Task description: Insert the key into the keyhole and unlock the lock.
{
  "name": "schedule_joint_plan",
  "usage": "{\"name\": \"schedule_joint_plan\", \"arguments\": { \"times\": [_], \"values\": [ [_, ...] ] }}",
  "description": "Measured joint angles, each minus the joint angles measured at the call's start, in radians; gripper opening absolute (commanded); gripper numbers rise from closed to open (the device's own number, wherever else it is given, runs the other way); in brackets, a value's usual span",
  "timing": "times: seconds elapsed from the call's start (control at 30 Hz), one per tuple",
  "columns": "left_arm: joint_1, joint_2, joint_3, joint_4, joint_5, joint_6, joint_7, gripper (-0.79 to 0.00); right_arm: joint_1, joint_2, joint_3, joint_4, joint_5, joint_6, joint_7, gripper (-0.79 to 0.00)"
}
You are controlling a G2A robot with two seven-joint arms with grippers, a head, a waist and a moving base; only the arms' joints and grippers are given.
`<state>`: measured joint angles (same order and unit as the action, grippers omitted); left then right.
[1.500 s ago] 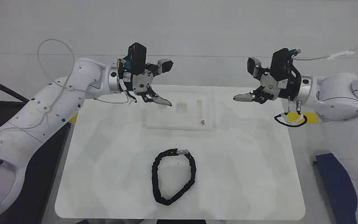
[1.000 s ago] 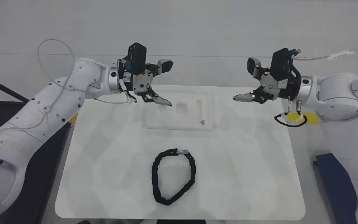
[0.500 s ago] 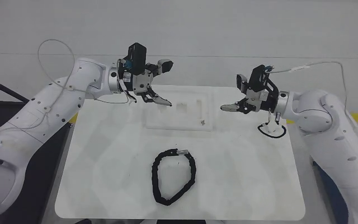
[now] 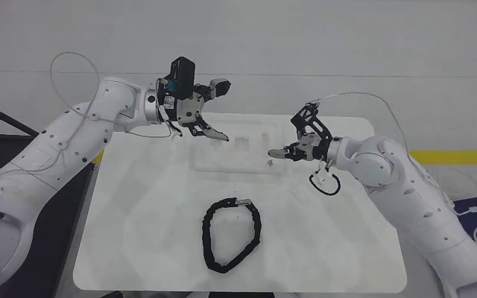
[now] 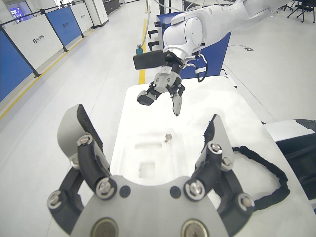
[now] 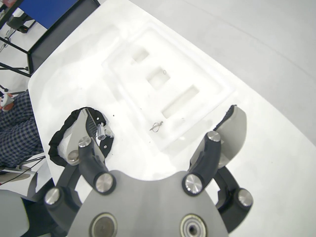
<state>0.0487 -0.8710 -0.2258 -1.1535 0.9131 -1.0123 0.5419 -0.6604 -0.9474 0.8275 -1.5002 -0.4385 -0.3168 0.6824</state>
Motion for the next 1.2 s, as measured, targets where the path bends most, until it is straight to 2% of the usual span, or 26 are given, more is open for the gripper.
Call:
{"name": "schedule_joint_plan", "arguments": {
  "times": [0.13, 0.23, 0.4, 0.5, 0.6, 1.2],
  "values": [
    [0.000, 0.000, 0.000, 0.000, 0.000, 0.000, 0.000, 0.000, 0.010, -0.022, -0.046, -0.022, 0.017, 0.192, 0.080, 0.000],
    [0.000, 0.000, 0.000, 0.000, 0.000, 0.000, 0.000, 0.000, 0.015, -0.034, -0.072, -0.066, -0.055, 0.332, 0.122, 0.000],
    [0.000, 0.000, 0.000, 0.000, 0.000, 0.000, 0.000, 0.000, -0.003, -0.056, -0.095, -0.082, -0.009, 0.469, 0.152, 0.000],
    [0.000, 0.000, 0.000, 0.000, 0.000, 0.000, 0.000, 0.000, -0.008, -0.067, -0.103, -0.094, -0.017, 0.516, 0.130, 0.000],
    [0.000, 0.000, 0.000, 0.000, 0.000, 0.000, 0.000, 0.000, -0.018, -0.076, -0.100, -0.095, 0.006, 0.550, 0.100, 0.000],
    [0.000, 0.000, 0.000, 0.000, 0.000, 0.000, 0.000, 0.000, -0.019, -0.077, -0.100, -0.095, 0.010, 0.550, 0.099, 0.000]
  ]
}}
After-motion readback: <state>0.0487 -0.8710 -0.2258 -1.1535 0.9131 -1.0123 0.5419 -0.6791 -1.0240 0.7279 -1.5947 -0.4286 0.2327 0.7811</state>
